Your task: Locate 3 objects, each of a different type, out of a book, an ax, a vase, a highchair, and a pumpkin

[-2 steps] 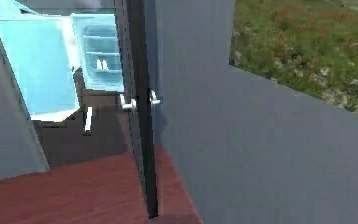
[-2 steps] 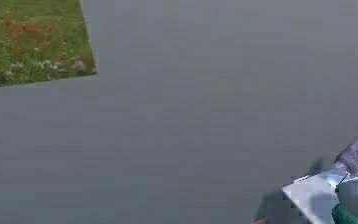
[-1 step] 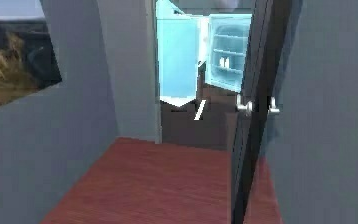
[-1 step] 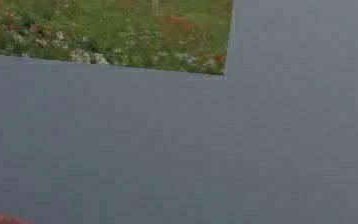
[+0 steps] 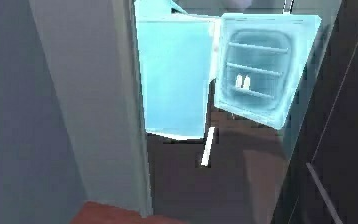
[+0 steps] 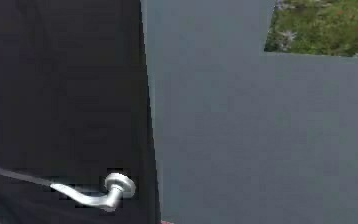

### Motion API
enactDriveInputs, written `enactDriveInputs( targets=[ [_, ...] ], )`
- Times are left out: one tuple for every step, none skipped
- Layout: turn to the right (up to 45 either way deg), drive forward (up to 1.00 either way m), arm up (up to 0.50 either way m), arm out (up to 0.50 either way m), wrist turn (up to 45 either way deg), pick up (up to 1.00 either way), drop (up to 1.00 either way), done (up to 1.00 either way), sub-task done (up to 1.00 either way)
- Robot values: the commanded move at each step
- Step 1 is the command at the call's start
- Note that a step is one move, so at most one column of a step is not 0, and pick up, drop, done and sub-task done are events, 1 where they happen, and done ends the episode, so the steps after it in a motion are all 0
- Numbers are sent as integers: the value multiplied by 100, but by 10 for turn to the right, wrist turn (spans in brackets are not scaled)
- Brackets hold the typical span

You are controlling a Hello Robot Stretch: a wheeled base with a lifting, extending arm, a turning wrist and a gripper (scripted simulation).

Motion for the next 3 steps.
enactDriveInputs(
  targets=[
    [0, 100, 0, 0, 0, 0, 0, 0, 0],
    [-150, 0, 0, 0, 0, 0, 0, 0, 0],
    [0, 15, 0, 0, 0, 0, 0, 0, 0]
  ],
)
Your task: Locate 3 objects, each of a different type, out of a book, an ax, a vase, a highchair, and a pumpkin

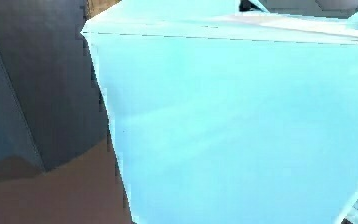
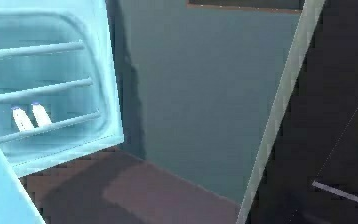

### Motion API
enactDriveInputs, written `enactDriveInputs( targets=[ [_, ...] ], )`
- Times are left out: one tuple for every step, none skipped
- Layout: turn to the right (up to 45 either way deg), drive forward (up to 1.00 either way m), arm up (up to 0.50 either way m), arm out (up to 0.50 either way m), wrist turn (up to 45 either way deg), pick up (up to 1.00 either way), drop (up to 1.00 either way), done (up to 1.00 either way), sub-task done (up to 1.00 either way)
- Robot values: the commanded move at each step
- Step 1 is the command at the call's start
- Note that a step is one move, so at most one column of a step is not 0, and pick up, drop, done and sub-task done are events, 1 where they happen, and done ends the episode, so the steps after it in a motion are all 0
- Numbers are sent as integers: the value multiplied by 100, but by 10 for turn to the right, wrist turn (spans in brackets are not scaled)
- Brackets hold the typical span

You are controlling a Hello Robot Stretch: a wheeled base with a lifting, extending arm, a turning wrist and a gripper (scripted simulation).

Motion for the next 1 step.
enactDriveInputs(
  targets=[
    [-120, 0, 0, 0, 0, 0, 0, 0, 0]
  ],
)
